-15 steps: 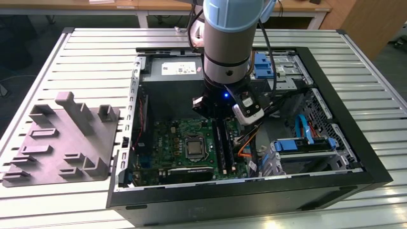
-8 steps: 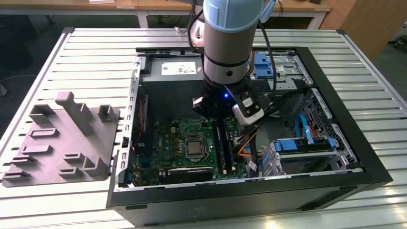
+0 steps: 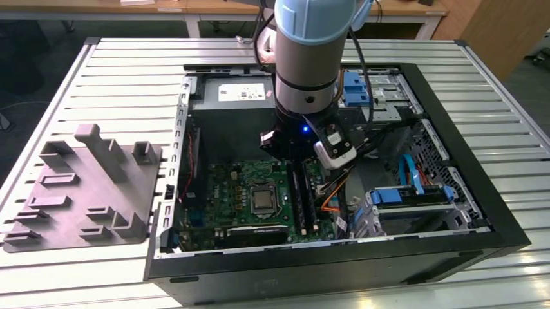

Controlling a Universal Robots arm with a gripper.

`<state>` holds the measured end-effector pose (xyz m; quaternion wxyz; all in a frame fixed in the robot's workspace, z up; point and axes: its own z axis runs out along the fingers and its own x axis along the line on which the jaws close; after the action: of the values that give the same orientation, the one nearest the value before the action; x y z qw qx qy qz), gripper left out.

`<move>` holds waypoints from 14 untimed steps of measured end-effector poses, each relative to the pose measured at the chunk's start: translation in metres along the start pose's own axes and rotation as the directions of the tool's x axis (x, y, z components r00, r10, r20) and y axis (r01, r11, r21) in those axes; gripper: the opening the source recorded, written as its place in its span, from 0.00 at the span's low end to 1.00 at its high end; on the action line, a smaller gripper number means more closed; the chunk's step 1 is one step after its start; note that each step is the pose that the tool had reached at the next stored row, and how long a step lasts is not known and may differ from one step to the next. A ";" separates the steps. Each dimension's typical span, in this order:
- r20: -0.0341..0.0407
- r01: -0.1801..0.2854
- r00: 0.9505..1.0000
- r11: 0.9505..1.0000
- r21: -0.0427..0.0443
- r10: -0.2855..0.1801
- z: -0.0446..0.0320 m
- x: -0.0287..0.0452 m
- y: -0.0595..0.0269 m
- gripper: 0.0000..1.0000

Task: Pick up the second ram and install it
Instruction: 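Press down the second ram until it locks into place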

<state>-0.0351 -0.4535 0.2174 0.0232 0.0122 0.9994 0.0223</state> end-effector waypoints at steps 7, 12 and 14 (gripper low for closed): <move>0.000 0.000 1.000 1.000 0.000 0.000 -0.0002 0.0000 0.0000 0.10; 0.000 0.000 1.000 1.000 0.007 0.000 -0.0107 -0.0005 0.0005 0.10; 0.000 0.001 1.000 1.000 0.010 -0.001 -0.0163 -0.0008 0.0007 0.10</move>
<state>-0.0351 -0.4535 0.2337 0.0233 0.0121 0.9995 0.0171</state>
